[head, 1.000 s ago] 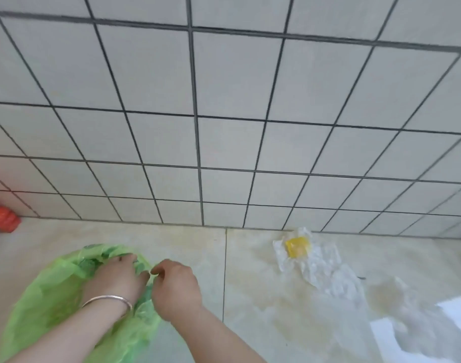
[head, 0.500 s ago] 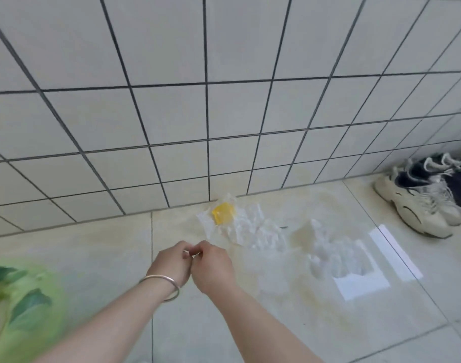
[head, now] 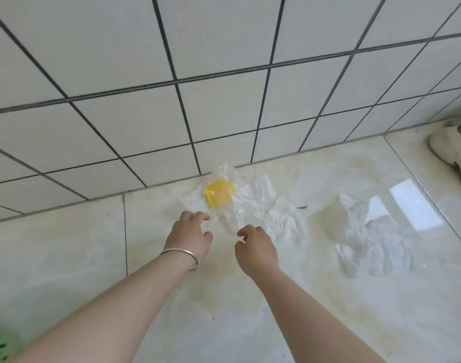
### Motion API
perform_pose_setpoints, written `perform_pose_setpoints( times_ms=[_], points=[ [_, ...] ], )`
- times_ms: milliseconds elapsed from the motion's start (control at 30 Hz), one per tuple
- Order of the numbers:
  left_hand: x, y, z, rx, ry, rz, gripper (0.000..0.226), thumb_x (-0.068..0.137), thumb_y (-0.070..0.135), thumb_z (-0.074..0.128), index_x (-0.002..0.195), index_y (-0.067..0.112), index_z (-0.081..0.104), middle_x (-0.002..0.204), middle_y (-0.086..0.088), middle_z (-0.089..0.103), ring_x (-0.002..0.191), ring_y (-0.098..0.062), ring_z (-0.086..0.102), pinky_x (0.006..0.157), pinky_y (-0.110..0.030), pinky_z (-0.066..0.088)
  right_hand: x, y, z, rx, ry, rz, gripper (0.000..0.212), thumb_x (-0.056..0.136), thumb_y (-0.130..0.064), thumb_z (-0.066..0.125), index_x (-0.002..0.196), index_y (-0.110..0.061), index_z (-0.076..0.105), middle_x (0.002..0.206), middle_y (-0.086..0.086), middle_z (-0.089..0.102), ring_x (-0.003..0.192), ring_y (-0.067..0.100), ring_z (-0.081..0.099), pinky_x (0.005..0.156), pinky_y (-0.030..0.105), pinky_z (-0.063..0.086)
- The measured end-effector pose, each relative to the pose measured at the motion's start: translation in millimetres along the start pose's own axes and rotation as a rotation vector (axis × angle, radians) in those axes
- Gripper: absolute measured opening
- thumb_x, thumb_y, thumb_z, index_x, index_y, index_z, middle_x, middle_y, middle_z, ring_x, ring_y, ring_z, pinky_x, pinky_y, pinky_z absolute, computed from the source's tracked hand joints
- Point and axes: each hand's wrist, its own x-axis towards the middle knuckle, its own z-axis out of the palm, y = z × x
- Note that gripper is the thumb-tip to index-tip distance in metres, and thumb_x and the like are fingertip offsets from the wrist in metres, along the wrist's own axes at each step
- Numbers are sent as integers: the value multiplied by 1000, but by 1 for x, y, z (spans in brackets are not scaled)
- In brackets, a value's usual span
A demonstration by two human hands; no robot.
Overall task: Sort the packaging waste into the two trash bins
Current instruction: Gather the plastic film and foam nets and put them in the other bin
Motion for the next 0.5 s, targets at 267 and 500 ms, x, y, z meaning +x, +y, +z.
perform_pose_setpoints(
  times_ms=[267,500],
  points=[
    [67,7,18,495,44,236,76,85,19,50,146,38,8,157,9,-1,144,-26,2,110,-42,29,64,16,3,-204,222,91,57,88,-32,53,140,-27,29,145,0,22,130,25,26,89,38,41],
    [96,12,28,467,73,217,95,81,6,53,143,44,-9,154,14,-7,142,-28,5,94,-46,45,84,24,10,-333,159,67,73,86,-48,53,145,-36,13,153,-1,2,136,27,15,96,46,38]
  ],
)
